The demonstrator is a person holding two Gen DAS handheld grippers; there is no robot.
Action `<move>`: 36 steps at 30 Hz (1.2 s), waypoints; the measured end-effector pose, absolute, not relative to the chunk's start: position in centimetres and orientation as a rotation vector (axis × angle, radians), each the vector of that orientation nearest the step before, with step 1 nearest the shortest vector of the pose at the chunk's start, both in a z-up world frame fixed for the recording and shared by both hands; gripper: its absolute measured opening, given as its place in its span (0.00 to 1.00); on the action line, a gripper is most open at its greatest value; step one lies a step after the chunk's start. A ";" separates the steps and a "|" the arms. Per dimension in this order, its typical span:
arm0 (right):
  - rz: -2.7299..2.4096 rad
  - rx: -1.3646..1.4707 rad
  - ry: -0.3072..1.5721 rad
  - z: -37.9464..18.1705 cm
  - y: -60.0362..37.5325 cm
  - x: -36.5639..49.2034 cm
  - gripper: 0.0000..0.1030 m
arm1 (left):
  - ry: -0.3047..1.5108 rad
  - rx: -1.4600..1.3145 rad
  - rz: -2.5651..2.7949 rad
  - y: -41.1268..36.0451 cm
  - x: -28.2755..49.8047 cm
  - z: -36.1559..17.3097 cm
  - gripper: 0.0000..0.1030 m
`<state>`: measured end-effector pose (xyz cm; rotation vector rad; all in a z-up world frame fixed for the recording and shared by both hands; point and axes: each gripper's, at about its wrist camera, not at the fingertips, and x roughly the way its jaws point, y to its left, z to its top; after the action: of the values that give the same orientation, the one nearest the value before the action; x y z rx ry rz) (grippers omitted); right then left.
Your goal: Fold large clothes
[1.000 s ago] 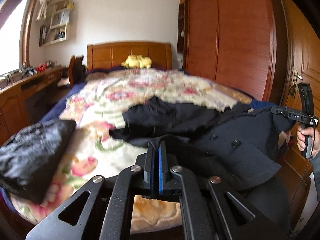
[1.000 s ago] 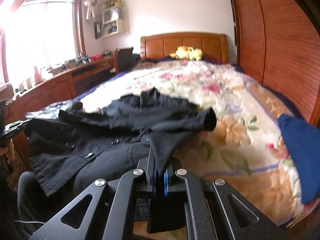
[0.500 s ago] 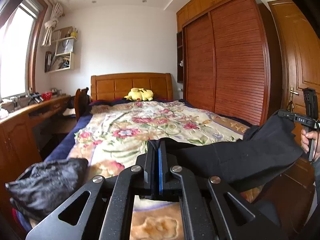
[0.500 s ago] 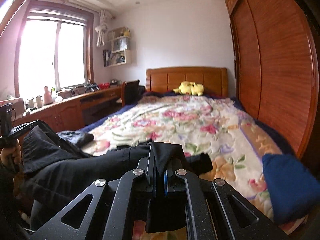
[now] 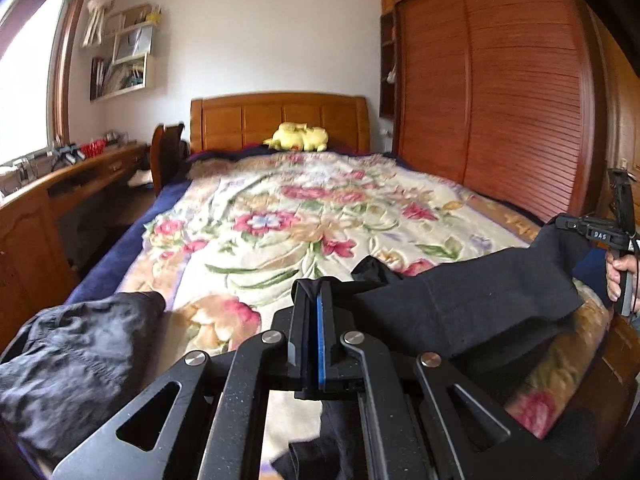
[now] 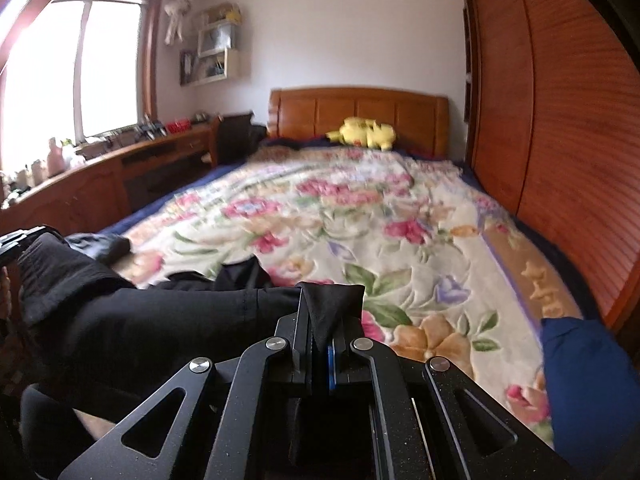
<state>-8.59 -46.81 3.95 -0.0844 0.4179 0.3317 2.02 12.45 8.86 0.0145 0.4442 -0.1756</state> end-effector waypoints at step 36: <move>0.252 -0.190 0.499 1.3 -37.5 10.3 0.69 | 0.578 -0.011 -0.188 11.3 16.0 3.9 0.71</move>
<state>10.27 -37.46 1.29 -0.1901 0.4990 0.2523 15.99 11.32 3.88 -0.0108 0.5783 -0.1878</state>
